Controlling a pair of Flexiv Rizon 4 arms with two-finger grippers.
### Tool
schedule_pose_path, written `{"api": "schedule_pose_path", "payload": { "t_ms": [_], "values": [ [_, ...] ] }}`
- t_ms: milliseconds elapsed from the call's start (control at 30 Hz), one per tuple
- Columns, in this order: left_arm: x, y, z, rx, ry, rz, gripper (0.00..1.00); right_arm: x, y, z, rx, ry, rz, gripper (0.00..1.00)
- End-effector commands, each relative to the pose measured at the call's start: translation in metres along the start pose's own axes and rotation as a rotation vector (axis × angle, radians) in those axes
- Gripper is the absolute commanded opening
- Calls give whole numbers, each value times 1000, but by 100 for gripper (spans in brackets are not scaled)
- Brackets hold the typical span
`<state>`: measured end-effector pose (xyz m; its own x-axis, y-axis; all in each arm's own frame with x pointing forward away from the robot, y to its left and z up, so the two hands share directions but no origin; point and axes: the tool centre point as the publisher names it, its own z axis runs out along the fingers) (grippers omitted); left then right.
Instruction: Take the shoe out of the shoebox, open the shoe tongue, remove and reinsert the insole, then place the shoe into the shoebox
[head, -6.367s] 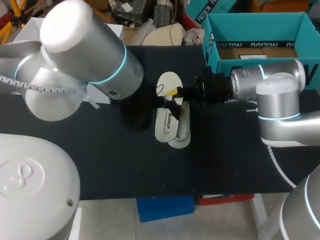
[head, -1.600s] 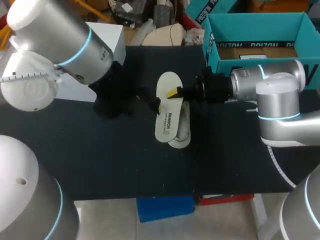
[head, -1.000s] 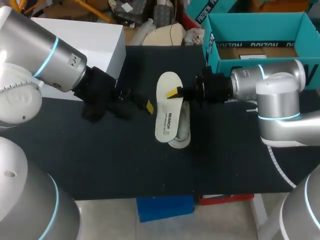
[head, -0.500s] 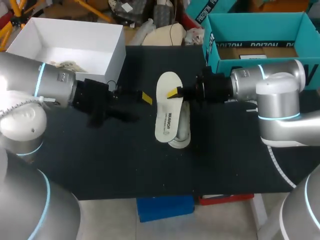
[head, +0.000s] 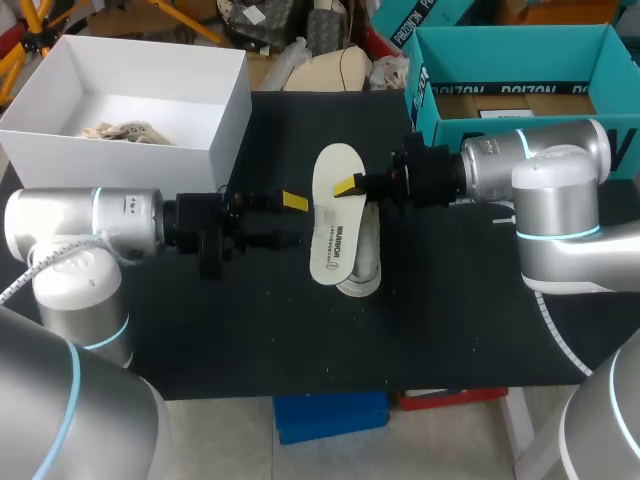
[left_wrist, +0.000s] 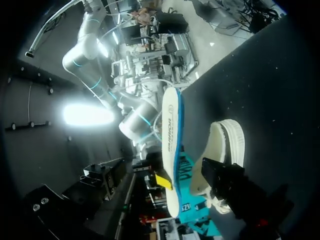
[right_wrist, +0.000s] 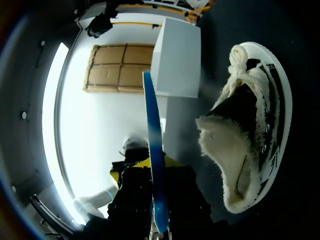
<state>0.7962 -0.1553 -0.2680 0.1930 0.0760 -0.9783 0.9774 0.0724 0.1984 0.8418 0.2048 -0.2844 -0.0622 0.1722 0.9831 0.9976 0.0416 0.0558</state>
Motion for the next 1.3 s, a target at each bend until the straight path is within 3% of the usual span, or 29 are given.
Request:
{"api": "schedule_pose_path", "payload": {
  "t_ms": [33, 333, 600, 633, 667, 767, 900, 1300],
  "values": [
    [7, 6, 9, -13, -128, 30, 100, 0, 1, 1, 1, -1, 1, 0],
    [14, 13, 29, -15, -151, 64, 100, 0, 1, 1, 1, -1, 1, 0],
    [14, 19, 41, -36, -173, 79, 82, 0, 1, 1, 1, -1, 1, 0],
    [14, 19, 42, -37, -175, 82, 71, 0, 1, 1, 1, -1, 1, 0],
    [14, 20, 43, -38, -176, 85, 51, 0, 1, 1, 1, -1, 1, 0],
    [14, 21, 45, -34, -178, 88, 54, 0, 1, 1, 1, -1, 1, 0],
    [14, 25, 48, -32, -181, 91, 45, 0, 1, 1, 1, -1, 1, 0],
    [14, 26, 57, 0, -199, 99, 35, 0, 1, 1, 1, -1, 1, 0]
  ]
}}
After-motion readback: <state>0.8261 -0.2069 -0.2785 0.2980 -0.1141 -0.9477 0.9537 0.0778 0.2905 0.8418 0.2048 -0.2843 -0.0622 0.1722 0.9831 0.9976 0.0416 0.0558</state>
